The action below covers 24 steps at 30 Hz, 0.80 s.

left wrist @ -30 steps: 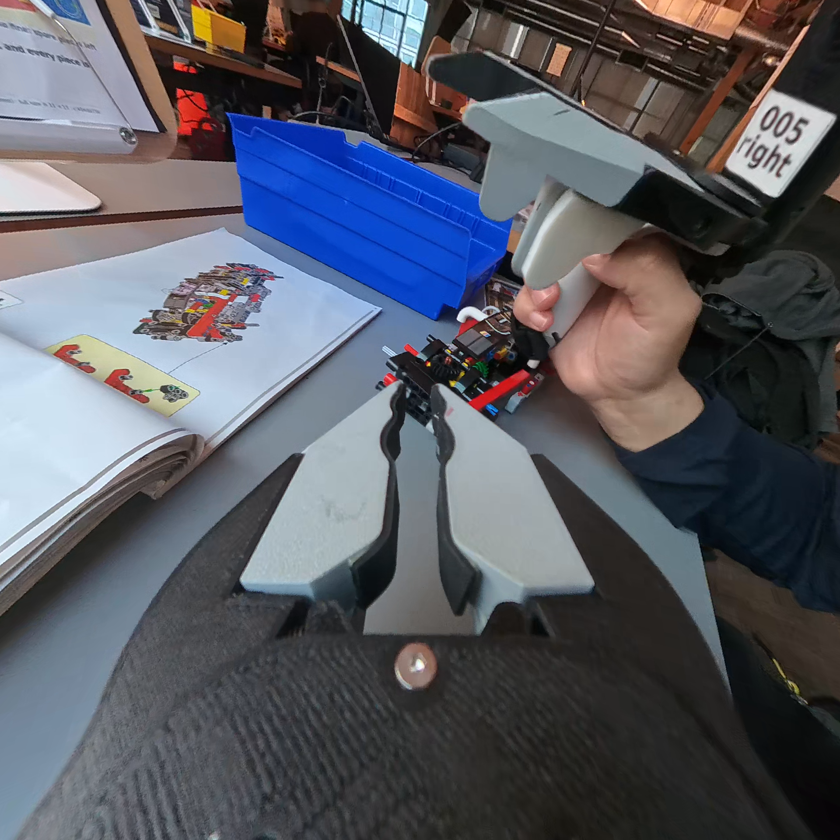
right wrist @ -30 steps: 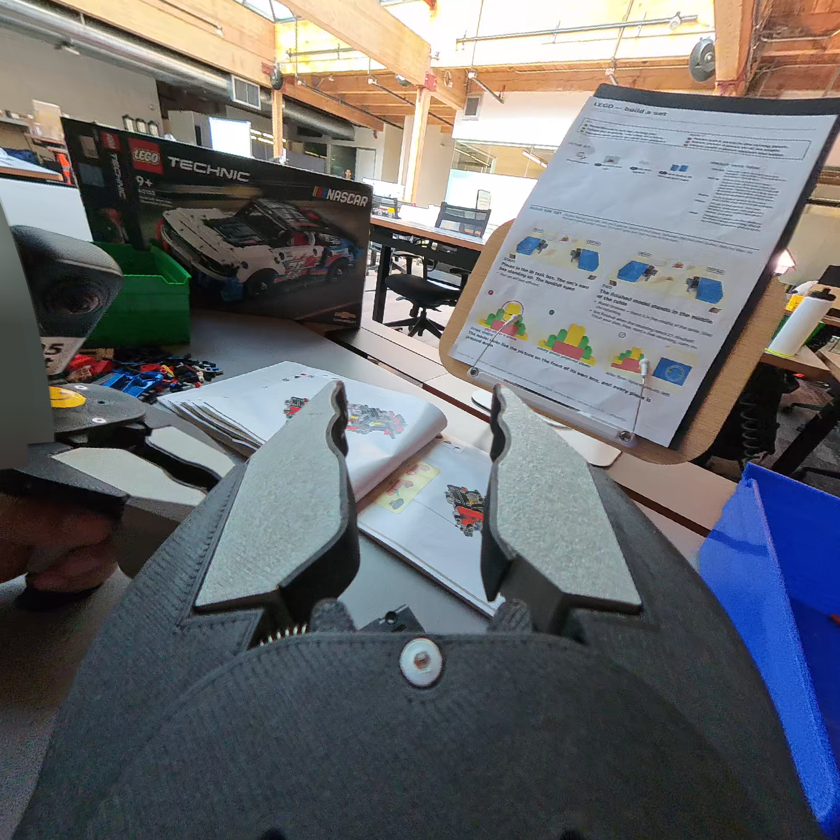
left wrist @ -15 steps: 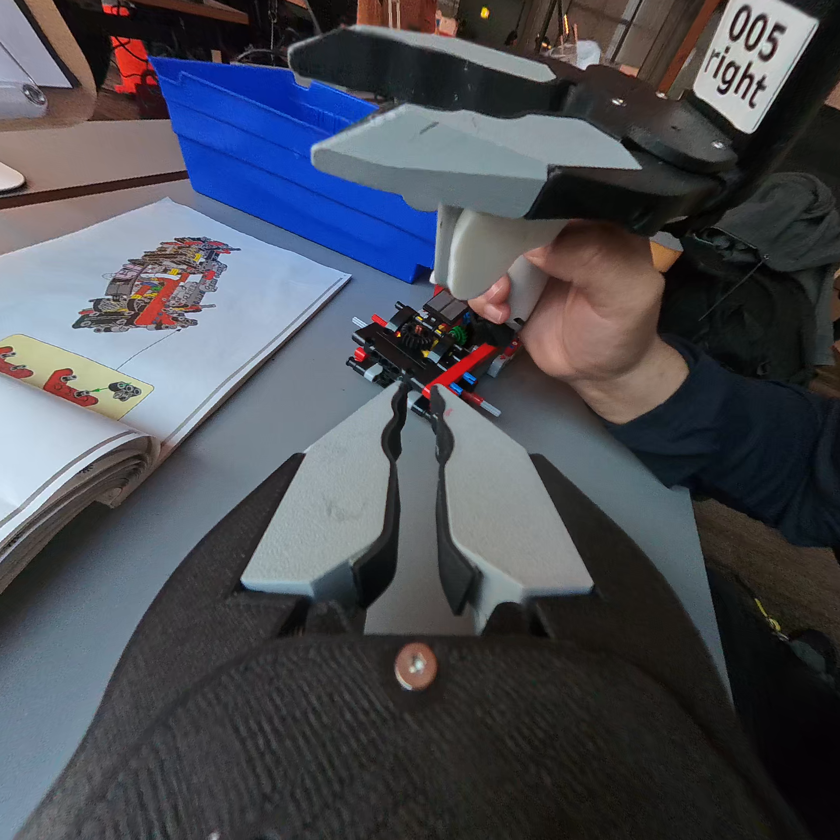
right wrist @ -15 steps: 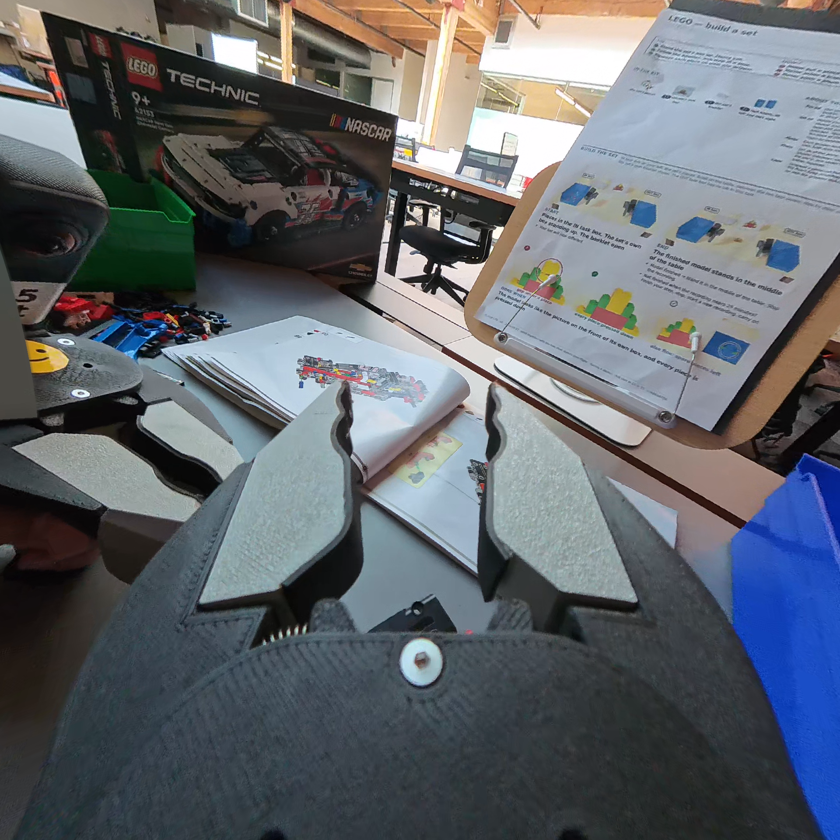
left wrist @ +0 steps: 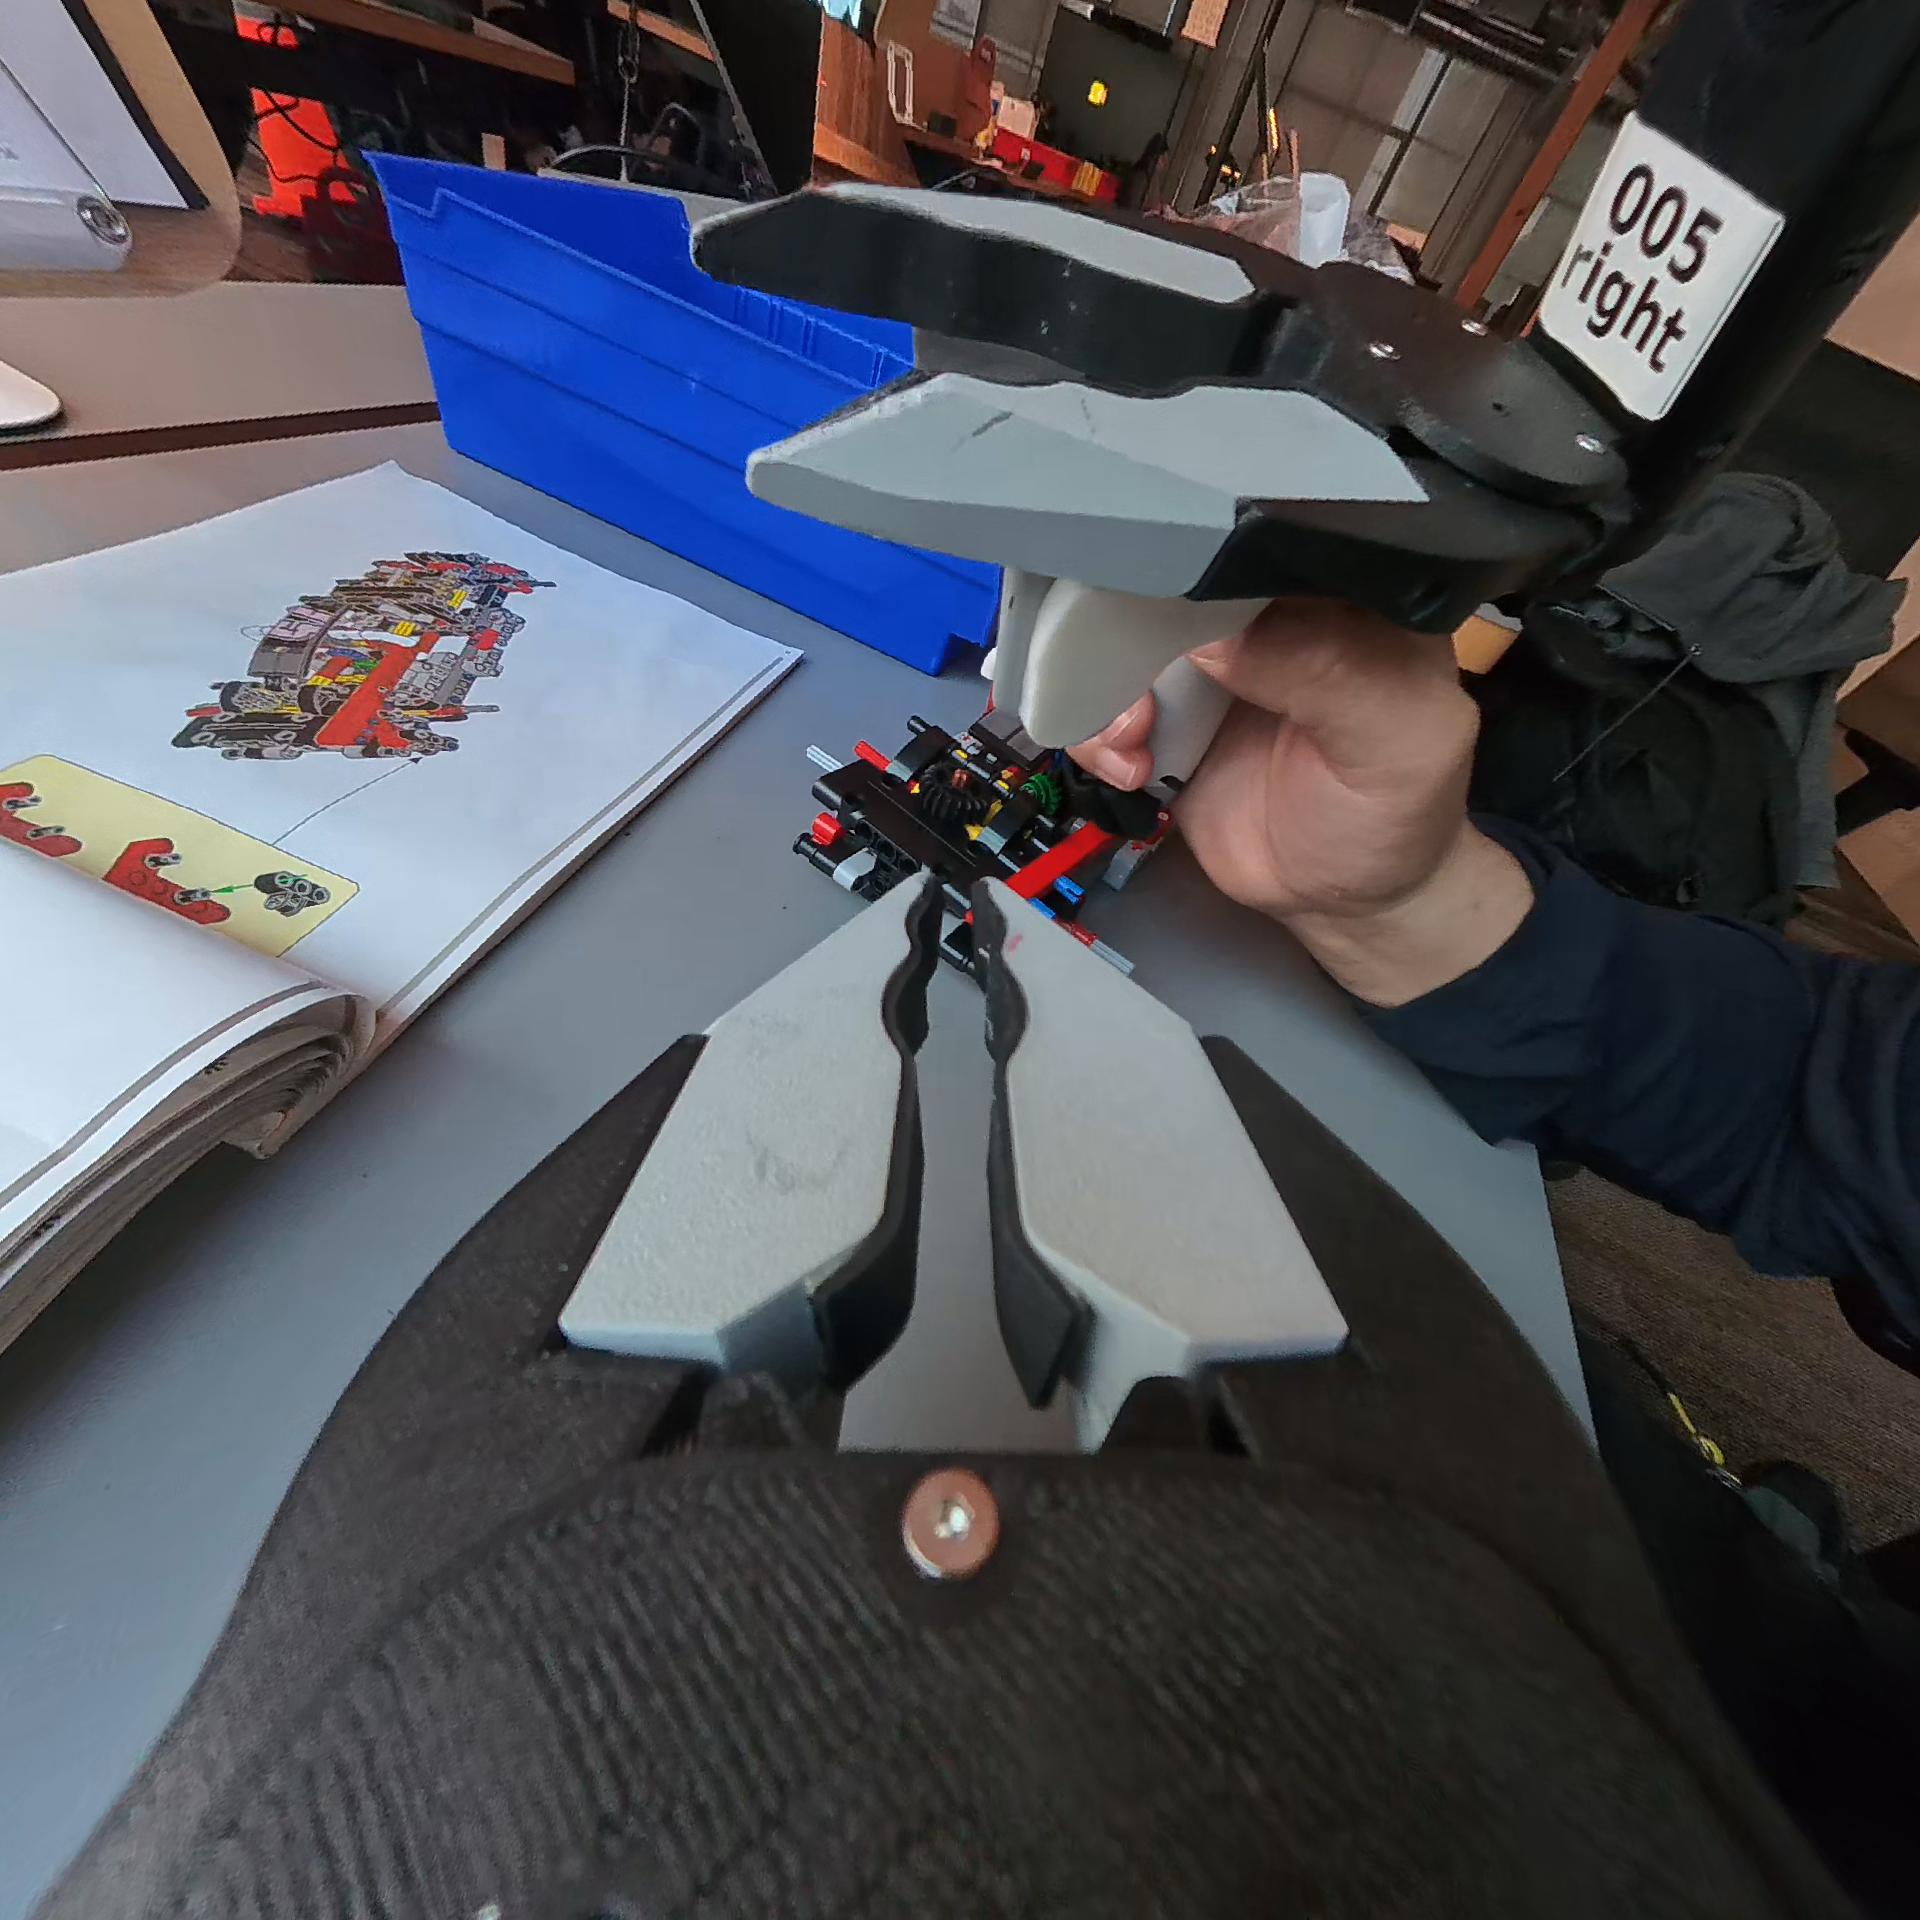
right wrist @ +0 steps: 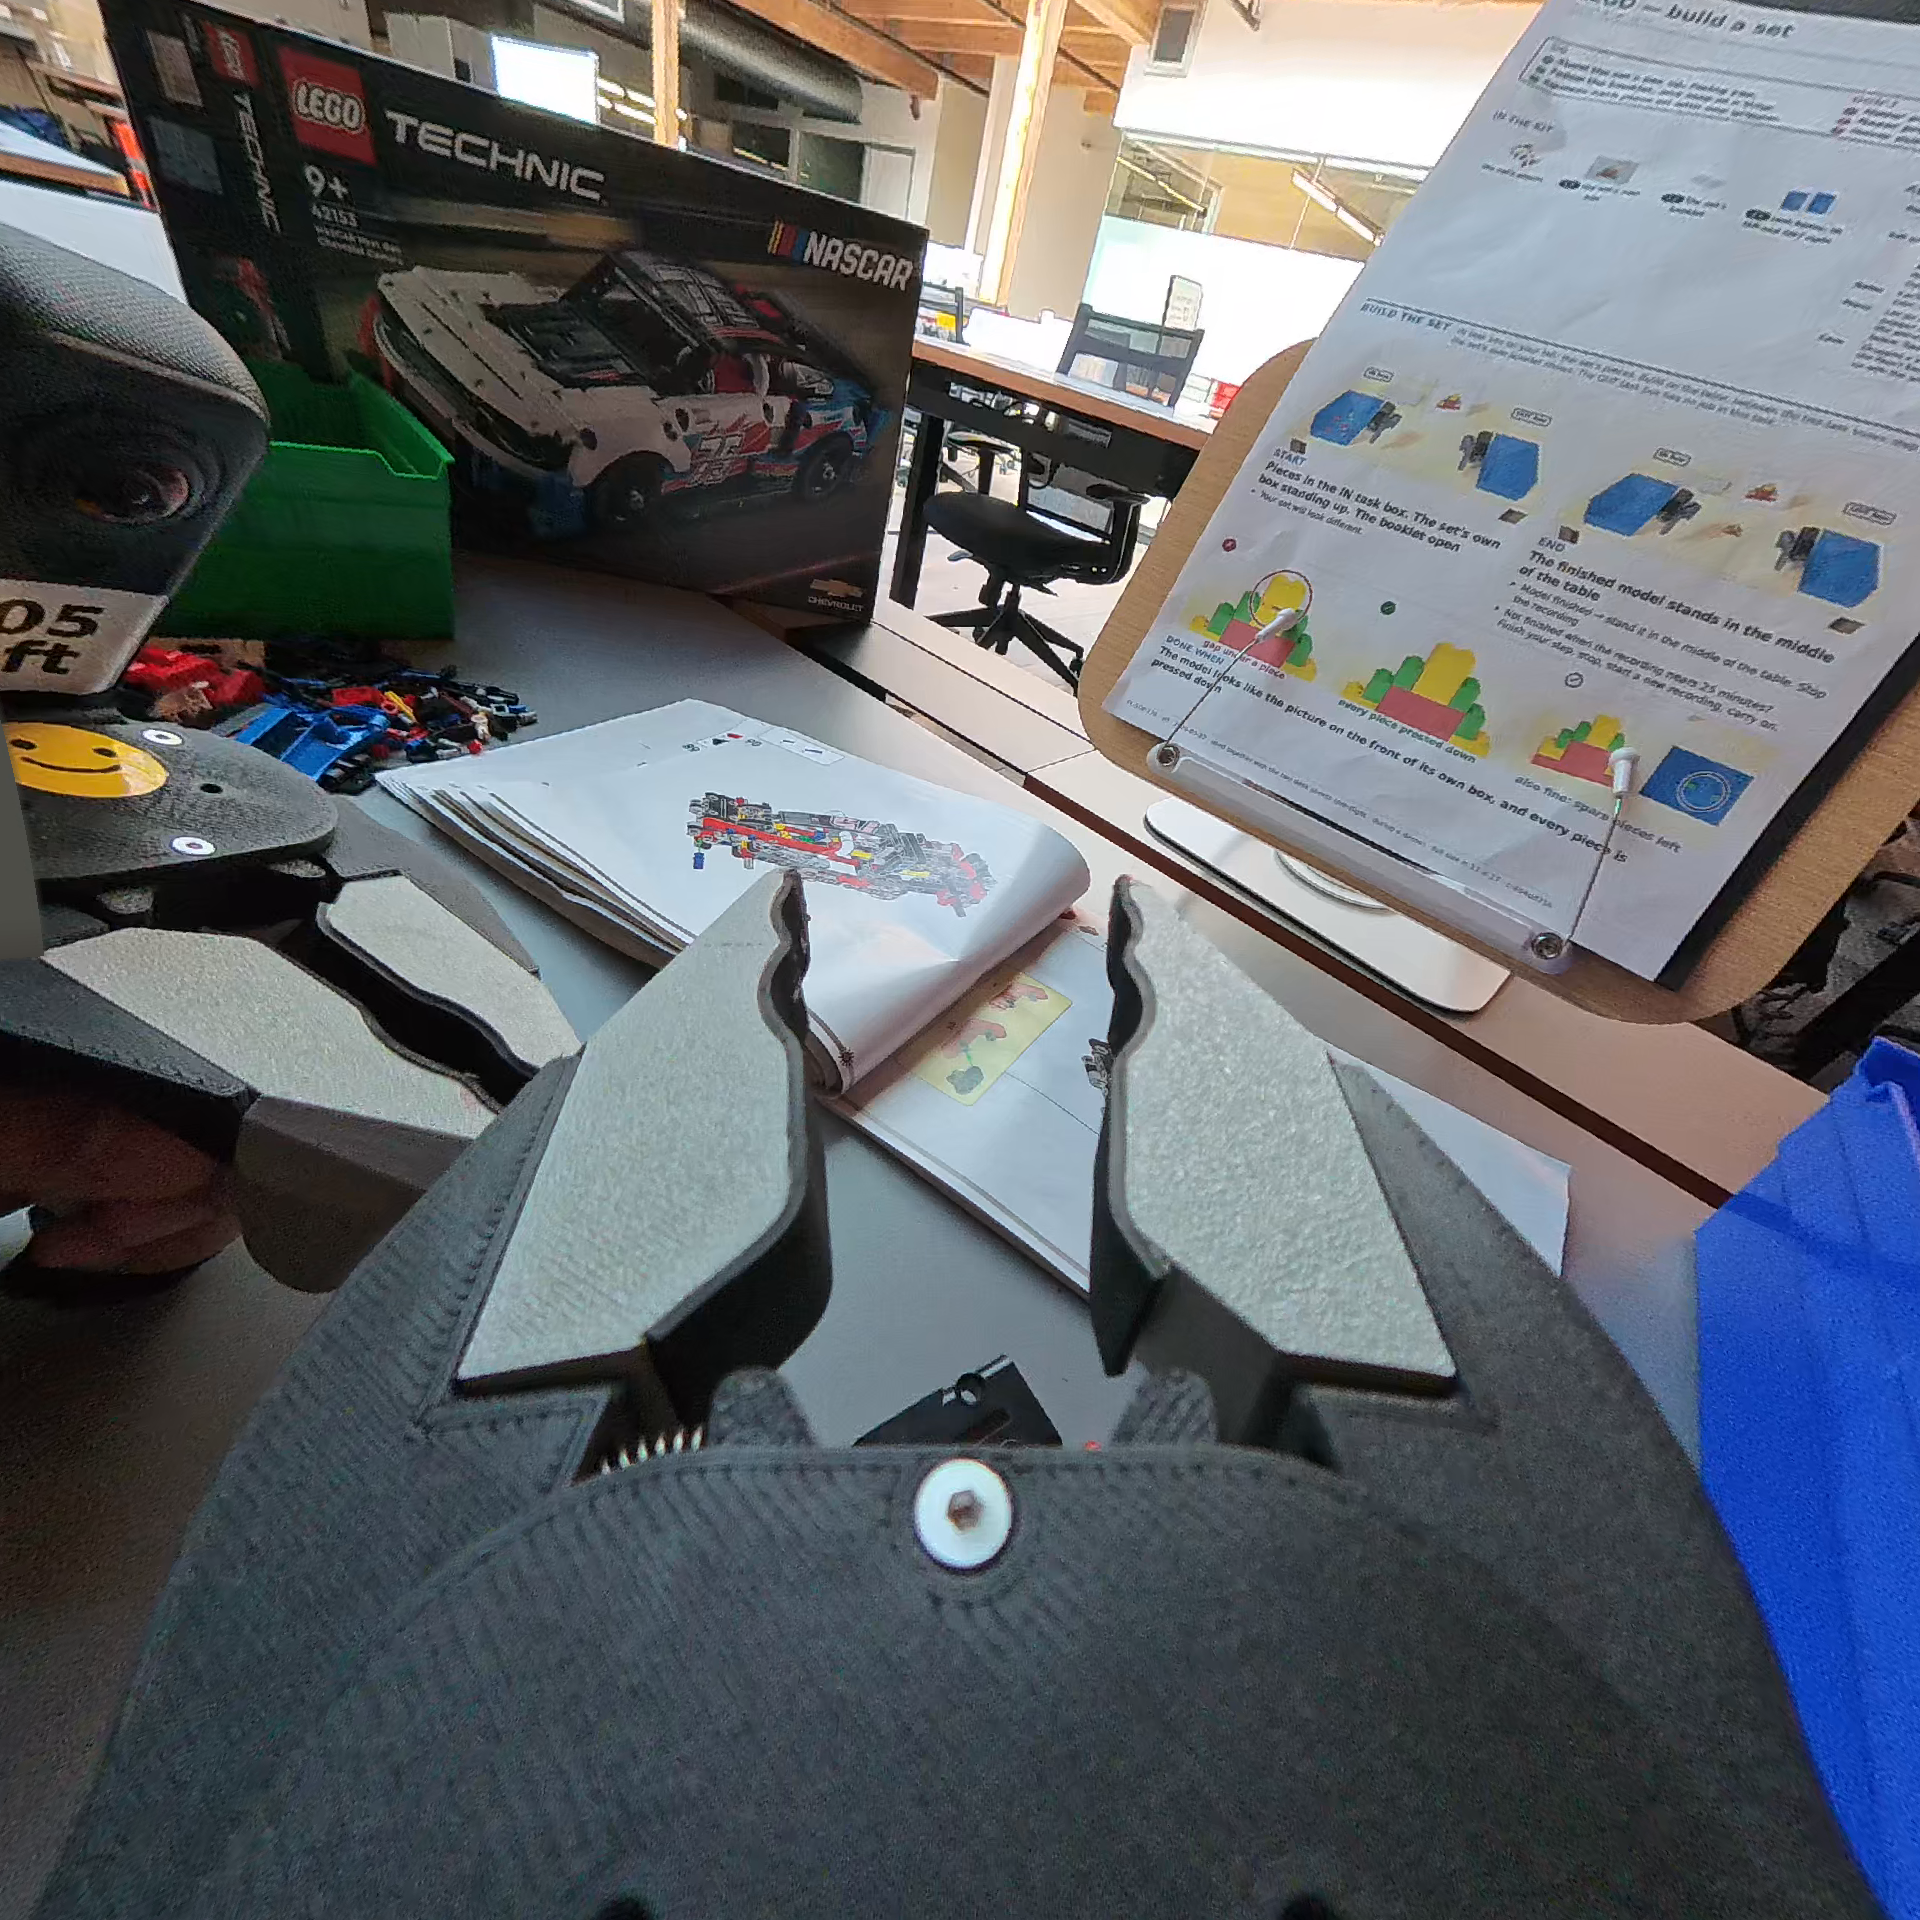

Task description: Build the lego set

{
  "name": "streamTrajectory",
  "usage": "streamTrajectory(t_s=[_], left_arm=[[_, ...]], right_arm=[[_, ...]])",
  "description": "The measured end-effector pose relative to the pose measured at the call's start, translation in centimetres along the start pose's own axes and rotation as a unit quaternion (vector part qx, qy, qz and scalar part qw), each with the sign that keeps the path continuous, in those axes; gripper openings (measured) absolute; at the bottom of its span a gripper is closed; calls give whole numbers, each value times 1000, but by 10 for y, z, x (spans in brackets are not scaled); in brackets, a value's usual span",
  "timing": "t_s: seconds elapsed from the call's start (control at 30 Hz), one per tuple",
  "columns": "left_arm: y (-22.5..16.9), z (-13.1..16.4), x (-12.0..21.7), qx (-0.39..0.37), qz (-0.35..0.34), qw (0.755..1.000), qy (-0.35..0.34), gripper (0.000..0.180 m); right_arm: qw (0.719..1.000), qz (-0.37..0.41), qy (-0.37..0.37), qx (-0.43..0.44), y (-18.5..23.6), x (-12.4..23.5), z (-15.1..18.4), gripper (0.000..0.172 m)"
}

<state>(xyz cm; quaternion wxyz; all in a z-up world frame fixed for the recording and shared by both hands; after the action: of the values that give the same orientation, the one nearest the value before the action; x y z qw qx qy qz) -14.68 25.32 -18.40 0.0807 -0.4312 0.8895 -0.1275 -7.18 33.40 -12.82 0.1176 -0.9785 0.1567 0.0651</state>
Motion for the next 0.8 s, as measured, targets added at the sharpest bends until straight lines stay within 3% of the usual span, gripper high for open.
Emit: streamTrajectory(t_s=[0.8], left_arm=[[3,-1,0,4,0,1000,-1,0]], right_arm=[[1000,-25,3,-8,12,-4,3,55]])
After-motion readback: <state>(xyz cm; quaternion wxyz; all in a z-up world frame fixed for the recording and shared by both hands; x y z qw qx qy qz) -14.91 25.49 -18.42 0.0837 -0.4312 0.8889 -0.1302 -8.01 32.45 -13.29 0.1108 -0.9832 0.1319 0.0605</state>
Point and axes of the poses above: each gripper's, where its closed fingertips meet, x back along the fingers, z out of its underside, y = z × x across the jaws, the point moved 7 cm from there along x, back along the fingers, and after that the axes turned 15 degrees about -y, right-handed, at the moved point
